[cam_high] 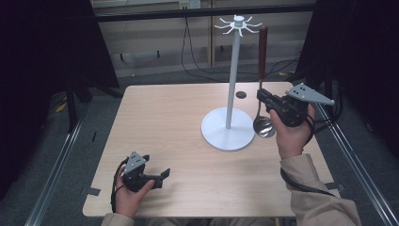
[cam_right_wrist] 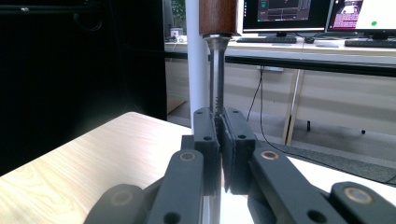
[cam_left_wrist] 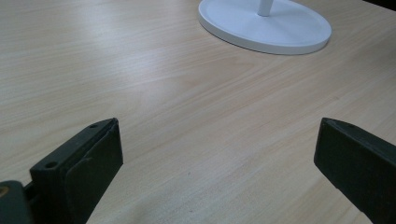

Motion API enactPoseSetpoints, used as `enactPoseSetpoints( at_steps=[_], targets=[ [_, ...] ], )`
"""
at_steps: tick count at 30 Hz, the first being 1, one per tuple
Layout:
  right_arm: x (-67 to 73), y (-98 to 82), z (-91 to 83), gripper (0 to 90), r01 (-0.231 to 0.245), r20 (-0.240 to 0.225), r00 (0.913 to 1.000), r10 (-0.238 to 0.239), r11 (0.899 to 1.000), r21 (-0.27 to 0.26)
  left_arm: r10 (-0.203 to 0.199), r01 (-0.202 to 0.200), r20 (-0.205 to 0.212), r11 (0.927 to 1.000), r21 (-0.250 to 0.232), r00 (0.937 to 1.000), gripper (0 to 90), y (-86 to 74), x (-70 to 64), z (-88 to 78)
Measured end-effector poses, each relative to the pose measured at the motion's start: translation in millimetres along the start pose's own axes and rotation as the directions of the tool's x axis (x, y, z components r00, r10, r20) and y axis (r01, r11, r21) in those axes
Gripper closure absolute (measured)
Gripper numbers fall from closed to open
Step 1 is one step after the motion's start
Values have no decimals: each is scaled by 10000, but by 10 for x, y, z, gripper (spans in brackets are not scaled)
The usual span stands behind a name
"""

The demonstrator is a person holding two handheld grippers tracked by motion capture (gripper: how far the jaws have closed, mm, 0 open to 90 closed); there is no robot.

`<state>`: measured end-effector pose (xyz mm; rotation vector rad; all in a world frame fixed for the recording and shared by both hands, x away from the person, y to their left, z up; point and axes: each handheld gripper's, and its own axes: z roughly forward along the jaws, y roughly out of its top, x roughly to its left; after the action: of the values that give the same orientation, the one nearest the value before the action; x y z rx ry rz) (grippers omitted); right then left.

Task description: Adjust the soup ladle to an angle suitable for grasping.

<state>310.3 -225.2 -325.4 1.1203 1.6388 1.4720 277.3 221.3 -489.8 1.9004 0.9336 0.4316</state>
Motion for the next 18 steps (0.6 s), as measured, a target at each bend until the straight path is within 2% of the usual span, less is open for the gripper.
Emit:
enactPoseSetpoints(
  at_steps=[12,14,18],
  targets=[
    [-16,51,63,861,93,-9,10000,-93,9999,73,-24,24,40,10000,-14,10000,13,-6,14,1],
    [-26,59,81,861,137,23,9999,-137,9998,131,-147,147,26,9999,-88,9999,13,-9,5,6],
    [-36,65,98,861,91,16,10000,-91,9998,151,1,-1,69,10000,-31,10000,14,-6,12,1]
  ],
)
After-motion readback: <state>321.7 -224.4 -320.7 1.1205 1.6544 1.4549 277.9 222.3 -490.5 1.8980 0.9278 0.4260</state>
